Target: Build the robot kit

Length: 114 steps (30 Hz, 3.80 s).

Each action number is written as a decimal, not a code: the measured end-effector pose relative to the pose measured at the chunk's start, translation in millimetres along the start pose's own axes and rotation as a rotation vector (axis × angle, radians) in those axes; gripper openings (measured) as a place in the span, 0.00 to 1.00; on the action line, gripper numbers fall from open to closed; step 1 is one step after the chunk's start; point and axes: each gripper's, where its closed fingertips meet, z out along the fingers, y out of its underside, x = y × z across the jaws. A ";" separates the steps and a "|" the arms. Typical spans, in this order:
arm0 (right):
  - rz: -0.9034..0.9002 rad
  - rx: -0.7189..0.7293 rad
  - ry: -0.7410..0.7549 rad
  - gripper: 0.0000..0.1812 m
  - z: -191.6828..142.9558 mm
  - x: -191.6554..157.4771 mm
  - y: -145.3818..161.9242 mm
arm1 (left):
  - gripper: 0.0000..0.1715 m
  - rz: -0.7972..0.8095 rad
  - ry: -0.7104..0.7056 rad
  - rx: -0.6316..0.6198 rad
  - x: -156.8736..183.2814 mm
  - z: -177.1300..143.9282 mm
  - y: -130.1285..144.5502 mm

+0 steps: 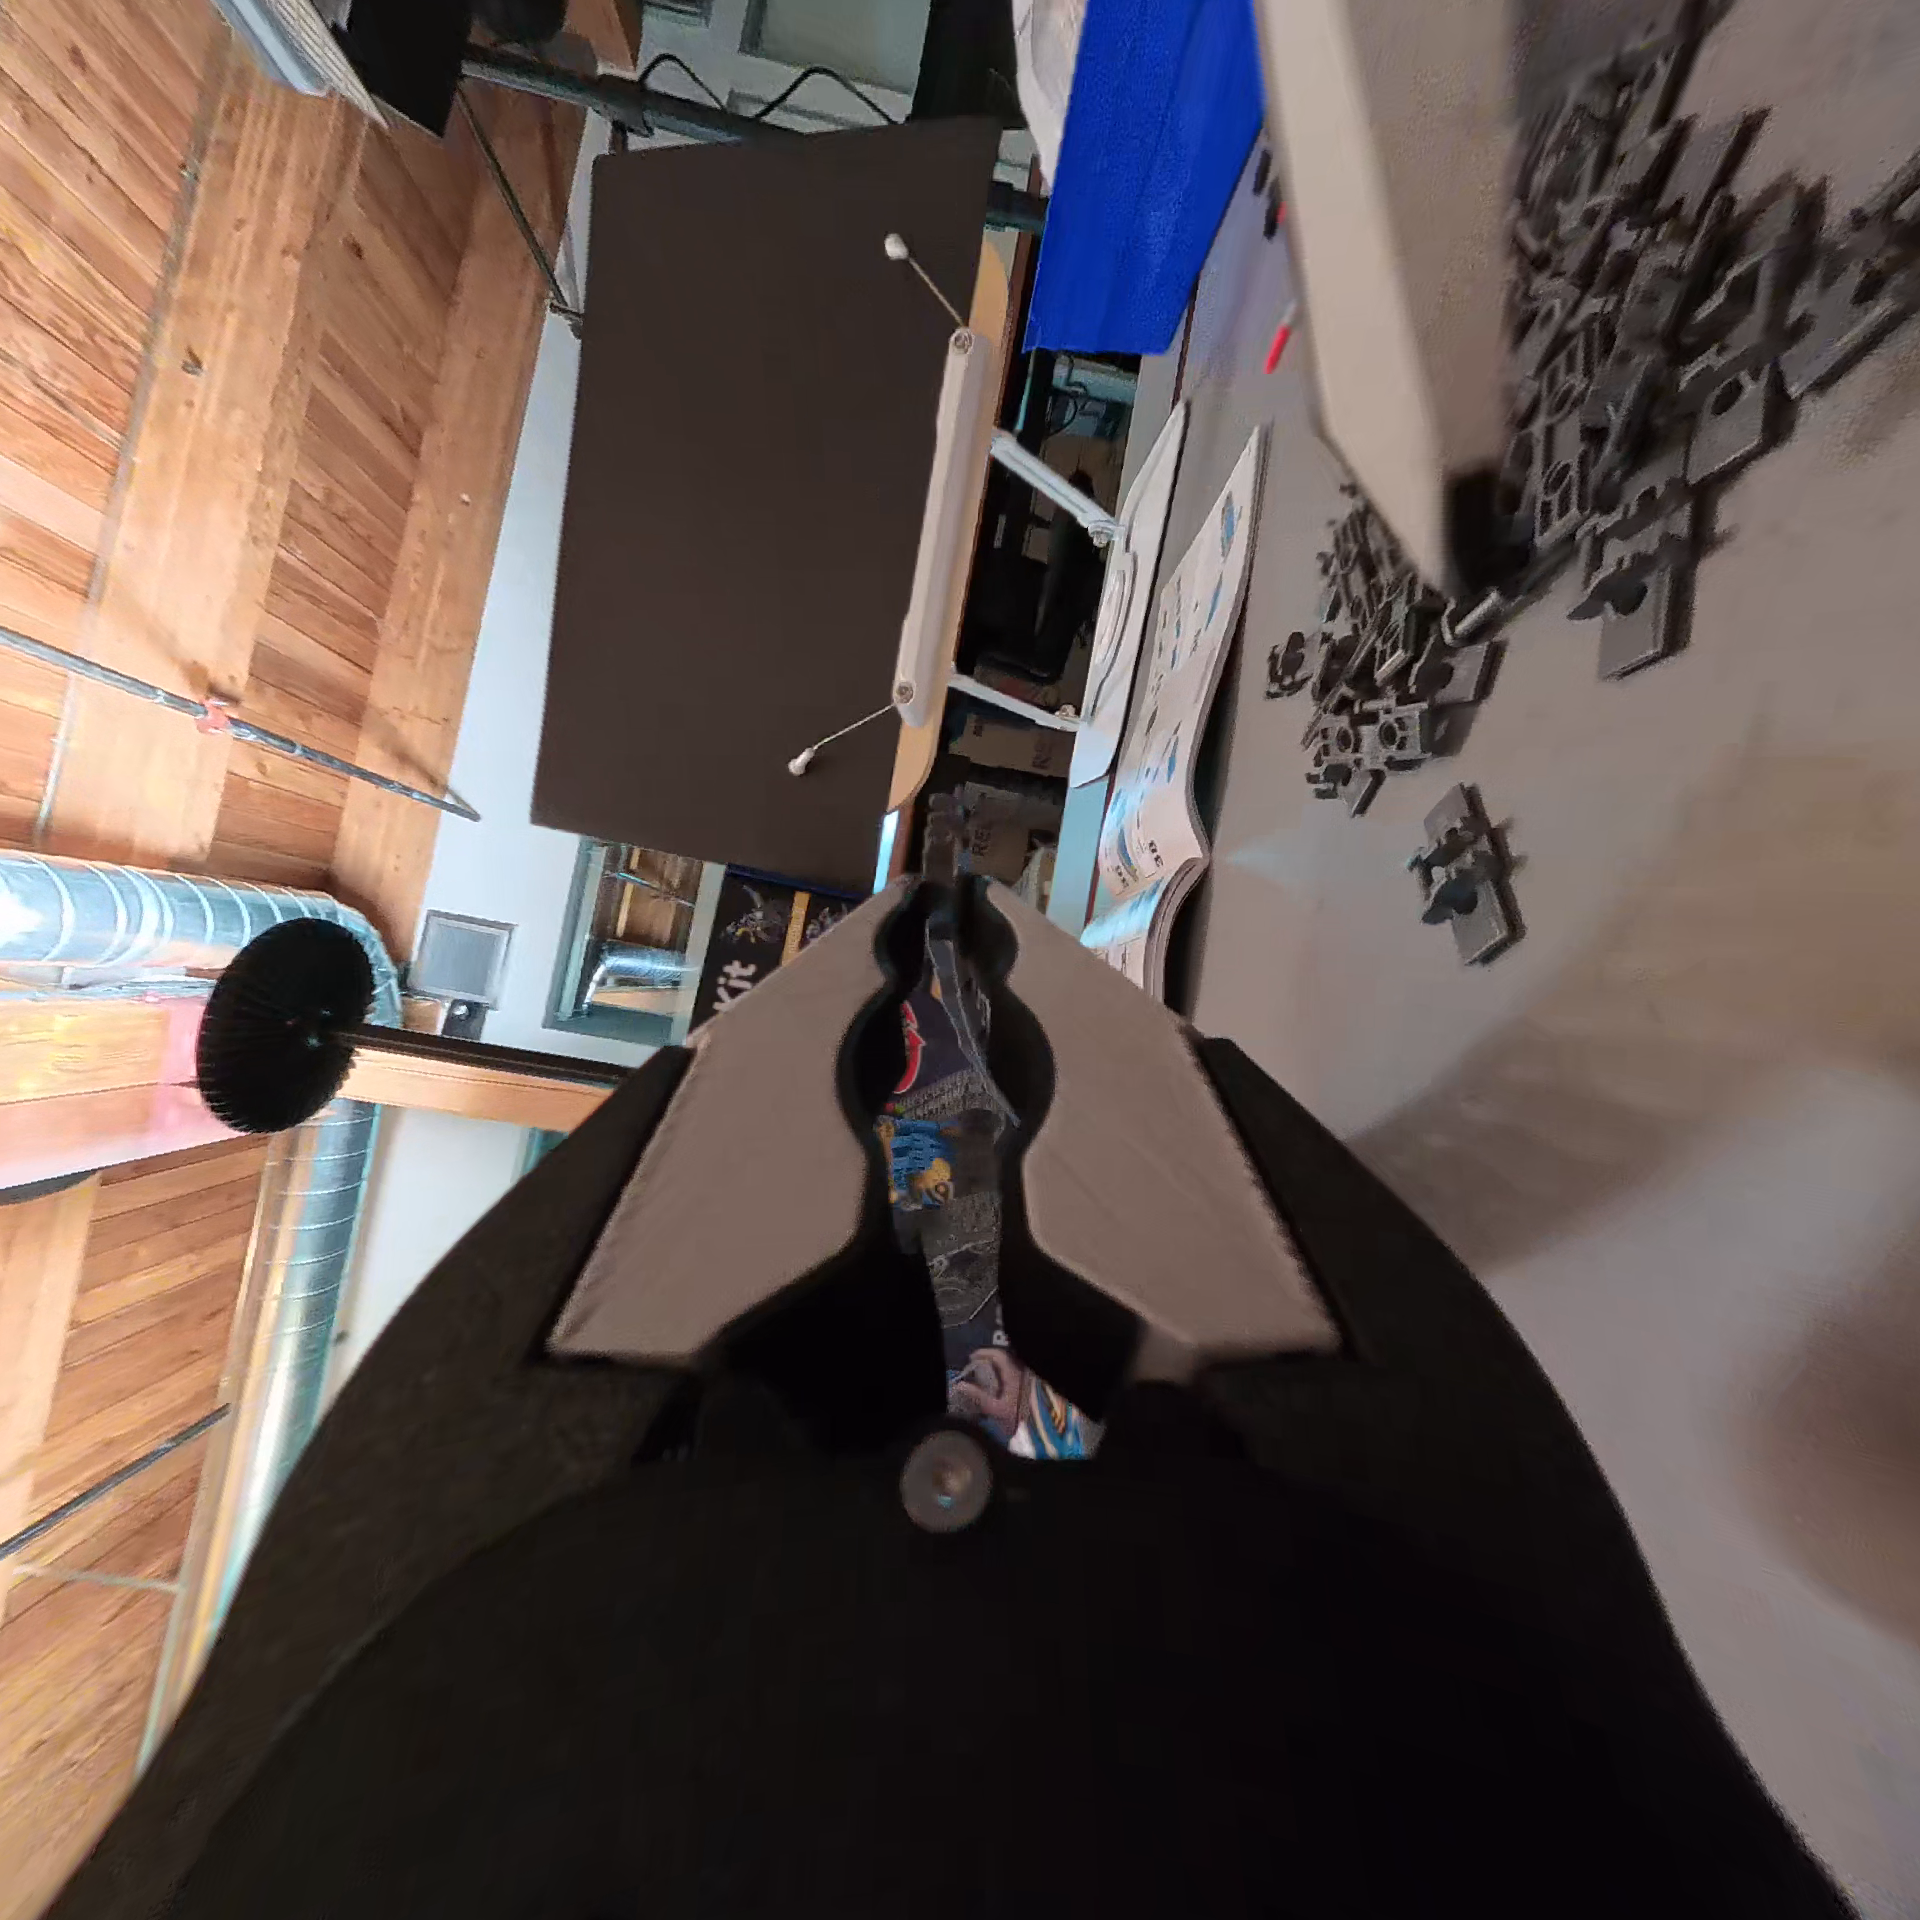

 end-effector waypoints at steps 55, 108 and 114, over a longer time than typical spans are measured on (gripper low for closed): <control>-0.131 0.086 -0.003 0.06 18.3 -3.4 -30.5 | 0.04 0.198 0.183 0.089 48.6 -3.6 -3.3; -0.717 -0.023 0.353 0.17 29.2 -3.4 -17.2 | 0.04 0.092 0.306 0.115 58.8 -8.8 -6.5; -0.713 -0.017 0.344 0.16 28.7 -4.1 -17.5 | 0.04 0.071 0.304 0.115 56.3 -8.7 -5.9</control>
